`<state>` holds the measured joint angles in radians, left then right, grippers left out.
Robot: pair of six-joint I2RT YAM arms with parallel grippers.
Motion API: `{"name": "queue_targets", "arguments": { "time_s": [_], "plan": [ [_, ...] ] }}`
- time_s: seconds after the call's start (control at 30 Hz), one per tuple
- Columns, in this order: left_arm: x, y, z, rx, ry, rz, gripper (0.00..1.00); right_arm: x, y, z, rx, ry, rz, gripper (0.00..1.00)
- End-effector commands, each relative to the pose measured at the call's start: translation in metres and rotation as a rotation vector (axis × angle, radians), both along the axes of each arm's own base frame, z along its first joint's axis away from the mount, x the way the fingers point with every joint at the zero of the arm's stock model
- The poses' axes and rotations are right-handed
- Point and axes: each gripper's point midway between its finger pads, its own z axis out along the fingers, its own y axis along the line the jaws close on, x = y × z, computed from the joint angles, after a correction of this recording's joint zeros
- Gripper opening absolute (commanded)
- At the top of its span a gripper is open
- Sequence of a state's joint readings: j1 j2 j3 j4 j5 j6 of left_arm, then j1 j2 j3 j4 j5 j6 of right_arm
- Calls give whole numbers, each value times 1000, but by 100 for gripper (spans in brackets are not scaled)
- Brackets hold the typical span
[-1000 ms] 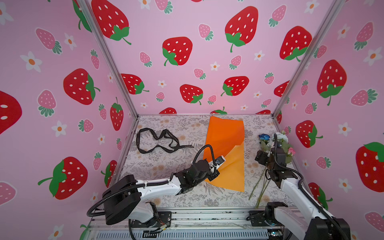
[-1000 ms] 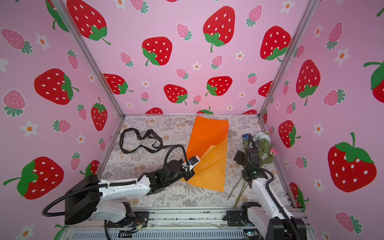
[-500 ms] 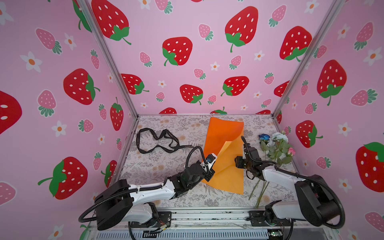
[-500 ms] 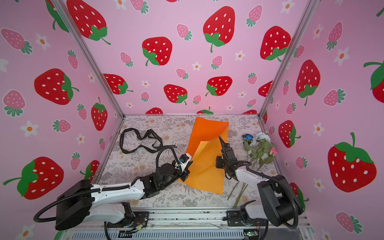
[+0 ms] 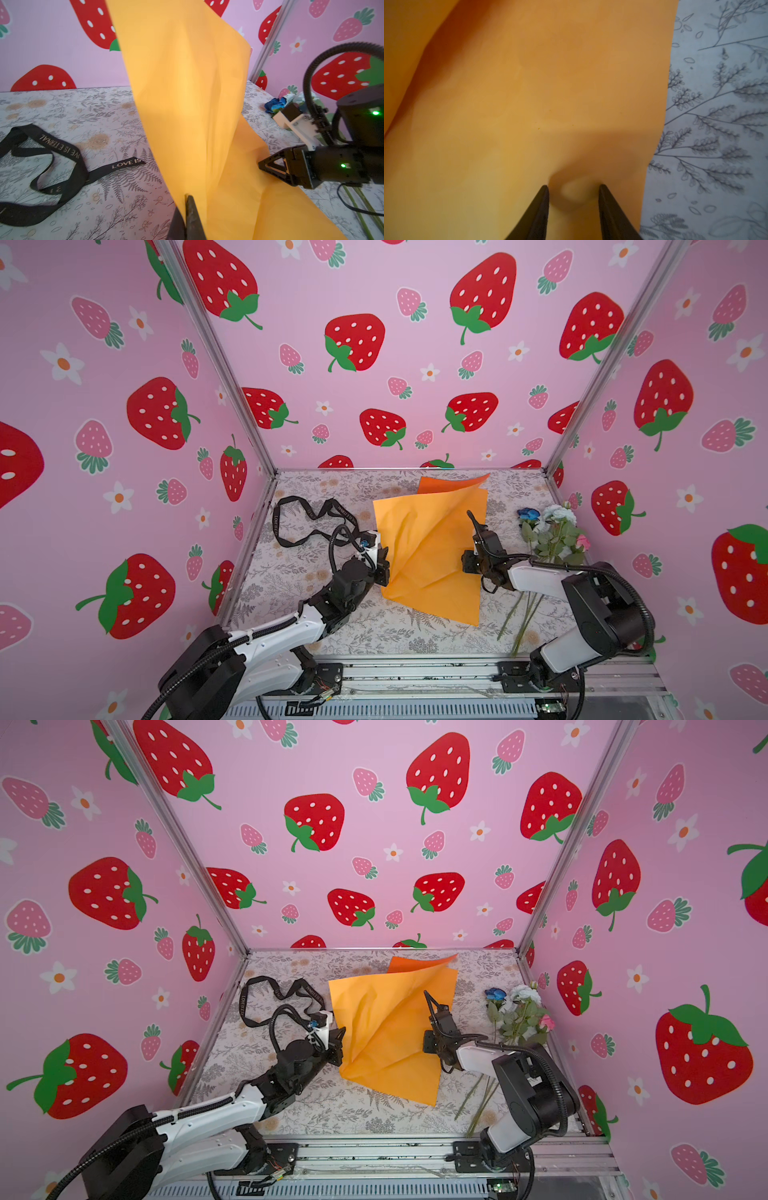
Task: Tie the bouquet of fake flowers
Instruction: 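Unfold the paper with both grippers, spreading it flat into a diamond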
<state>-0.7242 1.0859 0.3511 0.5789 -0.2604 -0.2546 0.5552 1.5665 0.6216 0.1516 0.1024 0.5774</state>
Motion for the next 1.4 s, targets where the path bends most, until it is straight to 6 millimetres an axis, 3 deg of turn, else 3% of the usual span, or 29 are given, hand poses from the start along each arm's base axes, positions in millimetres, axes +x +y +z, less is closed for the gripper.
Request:
{"name": "queue_targets", "arguments": {
  "time_s": [0.0,0.27,0.43,0.6,1.0,1.17,1.37],
  "plan": [
    [2,17,3,-74,11,53,0,-31,-12,-32,-94,146,-20,40],
    [15,66,1,-101,15,205,0,-70,-6,-41,-126,229,-33,39],
    [32,81,-10,-118,42,263,0,-91,2,-46,-95,256,-71,34],
    [52,95,-18,-162,61,322,0,-108,-10,-47,-120,260,-146,31],
    [98,109,-31,-231,138,409,0,-129,-42,-28,-122,240,-252,33],
    [110,117,-46,-207,231,476,0,-133,-45,-20,-116,240,-249,33],
    [114,113,-65,-179,328,476,0,-130,-37,-5,-84,227,-221,32]
  ]
}}
